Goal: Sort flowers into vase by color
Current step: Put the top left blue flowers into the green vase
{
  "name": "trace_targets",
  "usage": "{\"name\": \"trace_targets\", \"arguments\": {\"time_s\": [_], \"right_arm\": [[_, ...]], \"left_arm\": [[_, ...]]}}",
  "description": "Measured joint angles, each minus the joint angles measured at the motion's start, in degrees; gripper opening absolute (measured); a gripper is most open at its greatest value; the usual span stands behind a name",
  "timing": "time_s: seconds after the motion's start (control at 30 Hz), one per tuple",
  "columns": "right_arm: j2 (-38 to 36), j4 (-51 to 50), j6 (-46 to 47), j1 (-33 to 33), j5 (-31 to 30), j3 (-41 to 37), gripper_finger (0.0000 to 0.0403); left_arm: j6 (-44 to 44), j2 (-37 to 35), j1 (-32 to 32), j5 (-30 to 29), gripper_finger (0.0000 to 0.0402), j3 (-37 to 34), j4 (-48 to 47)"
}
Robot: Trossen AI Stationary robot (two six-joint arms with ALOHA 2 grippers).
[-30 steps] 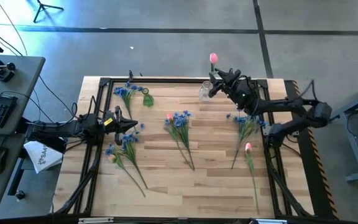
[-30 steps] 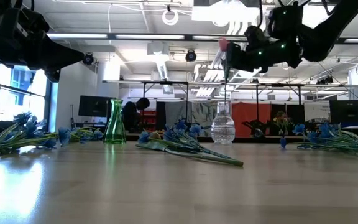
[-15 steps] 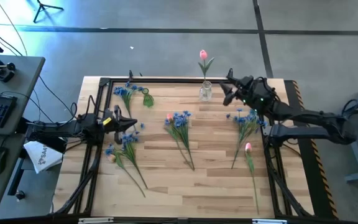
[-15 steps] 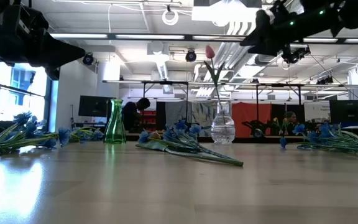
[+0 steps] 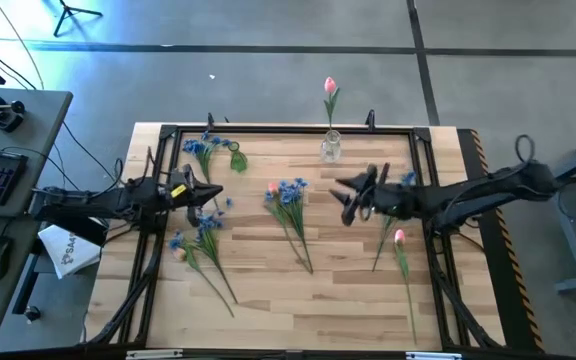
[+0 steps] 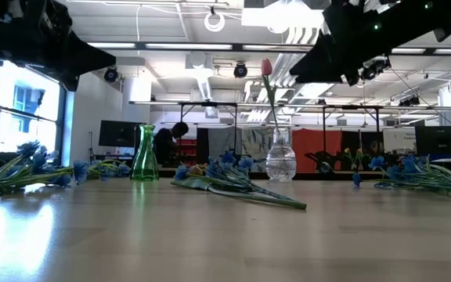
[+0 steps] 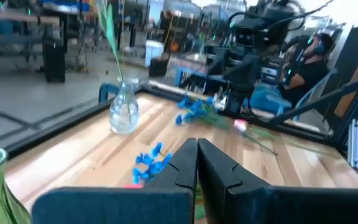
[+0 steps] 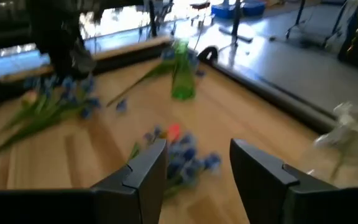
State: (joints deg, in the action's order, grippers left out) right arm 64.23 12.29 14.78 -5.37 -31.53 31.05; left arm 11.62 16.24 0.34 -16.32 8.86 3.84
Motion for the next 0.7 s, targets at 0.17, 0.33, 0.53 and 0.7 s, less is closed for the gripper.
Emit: {"name": "trace_targets", "arguments": {"time_s": [0.17, 0.33, 0.53, 0.7], "right_arm": [[7.6, 0.8, 4.5, -3.3, -0.1, 0.0, 0.0163], [14.4, 3.3, 5.8, -5.4, -0.2, 0.0, 0.0161], [21.1, 8.0, 5.8, -6.4, -0.2, 0.0, 0.0161], [24.5, 10.3, 5.8, -6.4, -0.2, 0.0, 0.0161]], "left_arm": [[5.2, 12.1, 0.0, -5.2, 0.0000, 8.0, -10.0], [14.5, 23.2, 0.1, -12.4, 0.0000, 17.4, -28.1], [23.0, 31.1, 1.7, -15.8, 0.0002, 19.9, -32.5], [29.8, 35.1, 8.4, -15.0, 0.0028, 19.9, -38.7]]}}
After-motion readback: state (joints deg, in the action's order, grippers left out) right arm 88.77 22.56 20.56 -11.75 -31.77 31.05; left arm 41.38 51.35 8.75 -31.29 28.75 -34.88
